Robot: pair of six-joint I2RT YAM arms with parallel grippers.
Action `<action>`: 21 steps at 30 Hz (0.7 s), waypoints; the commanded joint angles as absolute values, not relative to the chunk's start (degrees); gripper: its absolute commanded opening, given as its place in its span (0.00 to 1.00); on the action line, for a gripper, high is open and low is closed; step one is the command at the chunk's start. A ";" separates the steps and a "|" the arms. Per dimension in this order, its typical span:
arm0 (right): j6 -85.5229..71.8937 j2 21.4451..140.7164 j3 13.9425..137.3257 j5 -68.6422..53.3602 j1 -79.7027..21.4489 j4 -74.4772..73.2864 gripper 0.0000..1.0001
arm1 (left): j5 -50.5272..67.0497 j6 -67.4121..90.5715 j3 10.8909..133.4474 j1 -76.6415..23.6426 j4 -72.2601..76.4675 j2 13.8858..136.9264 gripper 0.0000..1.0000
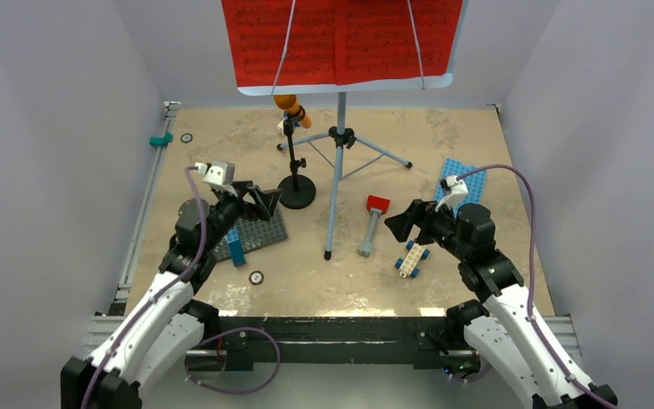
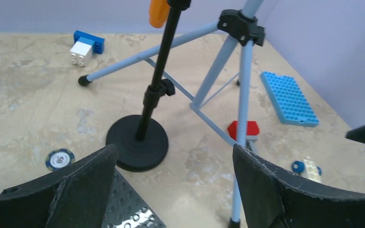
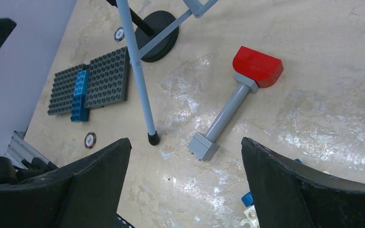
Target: Pack up the instrument practice props
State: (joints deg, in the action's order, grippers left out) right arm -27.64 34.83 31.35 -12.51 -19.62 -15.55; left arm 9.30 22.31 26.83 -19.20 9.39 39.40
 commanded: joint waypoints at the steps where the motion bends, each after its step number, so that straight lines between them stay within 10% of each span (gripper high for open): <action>1: -28.26 36.89 31.21 -15.86 -19.95 -11.86 0.91 | 6.62 15.92 29.74 -19.41 27.05 49.81 0.93; 21: -28.58 37.79 34.01 -16.68 -19.95 -15.63 0.90 | 13.10 10.44 46.79 -19.29 33.82 73.34 0.69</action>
